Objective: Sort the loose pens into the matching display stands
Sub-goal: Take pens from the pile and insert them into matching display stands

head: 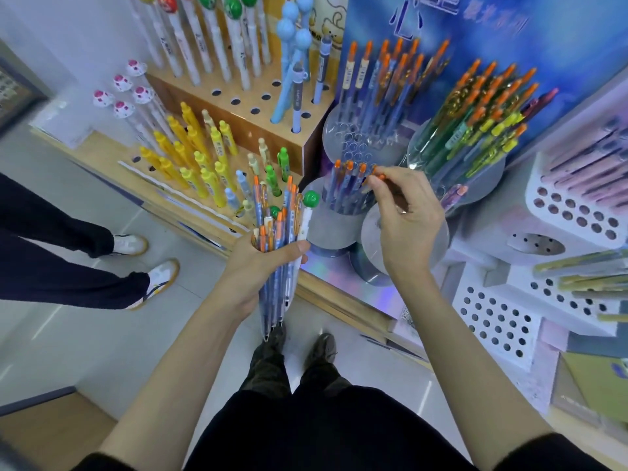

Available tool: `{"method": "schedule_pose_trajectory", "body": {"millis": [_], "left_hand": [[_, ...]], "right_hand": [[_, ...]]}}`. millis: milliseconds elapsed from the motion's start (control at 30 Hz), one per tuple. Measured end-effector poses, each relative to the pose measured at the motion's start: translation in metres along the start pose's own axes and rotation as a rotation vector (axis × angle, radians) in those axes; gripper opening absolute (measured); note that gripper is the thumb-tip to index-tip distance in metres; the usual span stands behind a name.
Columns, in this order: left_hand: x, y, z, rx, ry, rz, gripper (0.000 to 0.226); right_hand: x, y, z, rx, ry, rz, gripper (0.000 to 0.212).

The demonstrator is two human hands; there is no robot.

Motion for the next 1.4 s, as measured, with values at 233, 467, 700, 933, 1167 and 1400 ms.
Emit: {"method": "schedule_pose_trajectory", "body": {"millis": [233,467,700,933,1167,1400], "left_hand": [[-0.001,0.0,-0.002,0.013,0.002,-0.002,0.021],[0.0,0.001,-0.002,0.025,-0.011,-0.002,0.022],[0.0,-0.001,0.0,0.021,-0.013,0.002,0.021],[-0.001,0.007,0.003,0.035,0.006,0.02,0.018],[0.005,0.015,0.003,0.06,-0.006,-0.039,0.038],[0.006,0.026,0.005,0.127,-0.003,-0.109,0.047]], "right_hand": [[0.004,0.004,0.022,0.014,-0.061,0.067,0.009],[0.009,0.015,0.002,0.003,-0.098,0.095,0.012],[-0.006,0.03,0.009,0.064,-0.088,0.172,0.014],[-0.022,0.04,0.02,0.211,0.282,0.013,0.036],[-0.01,0.078,0.048,0.623,0.608,-0.4,0.016],[-0.015,0.076,0.046,0.621,0.681,-0.346,0.015]]}}
Point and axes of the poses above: each hand's wrist, its own z-axis away from the middle knuckle, its own y-axis out of the palm, x = y × z, the point moved 10 cm from there along -z, towards the middle knuckle, and after that the axes turned 10 degrees about x, right-handed, at the moved point
